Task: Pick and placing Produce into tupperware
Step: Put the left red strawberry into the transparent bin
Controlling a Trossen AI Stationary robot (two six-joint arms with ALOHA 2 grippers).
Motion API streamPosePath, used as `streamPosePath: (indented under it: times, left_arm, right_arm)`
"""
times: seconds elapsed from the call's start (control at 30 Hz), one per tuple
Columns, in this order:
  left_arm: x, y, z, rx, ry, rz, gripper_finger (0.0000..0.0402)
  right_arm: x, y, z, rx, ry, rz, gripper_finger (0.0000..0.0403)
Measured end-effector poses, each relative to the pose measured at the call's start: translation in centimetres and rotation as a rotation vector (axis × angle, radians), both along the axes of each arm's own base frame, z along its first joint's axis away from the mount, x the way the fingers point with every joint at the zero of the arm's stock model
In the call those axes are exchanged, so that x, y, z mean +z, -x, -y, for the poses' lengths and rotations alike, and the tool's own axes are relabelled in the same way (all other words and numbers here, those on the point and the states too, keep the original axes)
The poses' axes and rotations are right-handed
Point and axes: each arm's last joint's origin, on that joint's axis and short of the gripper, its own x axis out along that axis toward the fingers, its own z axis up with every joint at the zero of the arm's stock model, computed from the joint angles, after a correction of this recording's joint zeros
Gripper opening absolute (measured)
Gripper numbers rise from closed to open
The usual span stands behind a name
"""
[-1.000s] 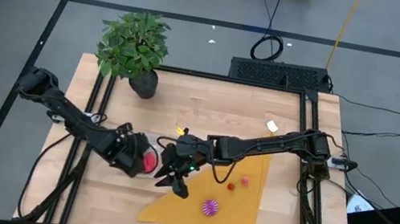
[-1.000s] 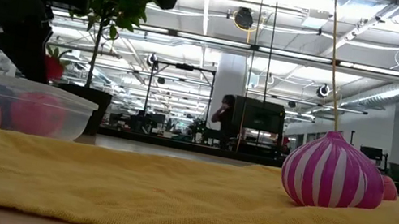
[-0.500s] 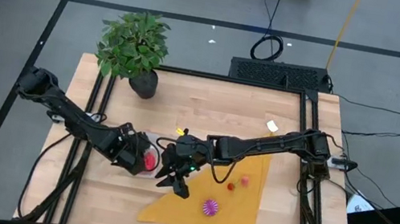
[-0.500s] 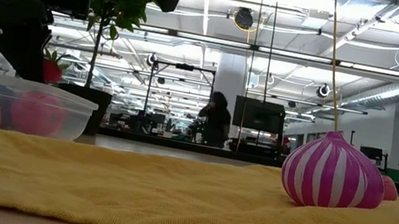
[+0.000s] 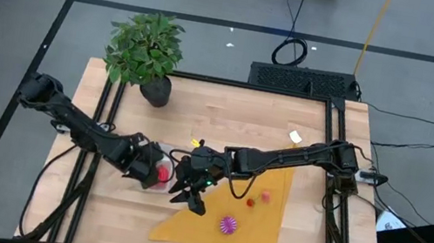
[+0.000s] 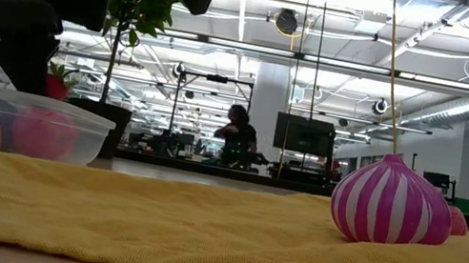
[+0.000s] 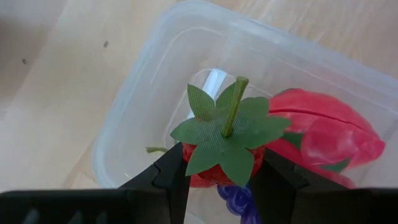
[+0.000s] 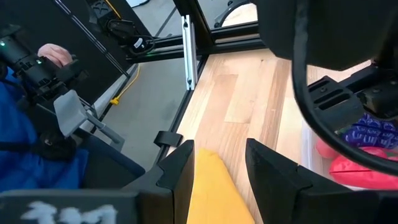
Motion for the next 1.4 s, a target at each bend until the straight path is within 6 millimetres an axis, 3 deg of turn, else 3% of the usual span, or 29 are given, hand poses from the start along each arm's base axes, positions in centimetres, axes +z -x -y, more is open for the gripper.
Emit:
streamPosePath:
  times: [1.4]
  left_arm:
    - [-0.1,-0.8,-1.7,0.068,0.184,-0.039,0.0145]
  right_arm:
    - [-0.3,0.2,0.0,0.016,0.030,-0.016,0.0132]
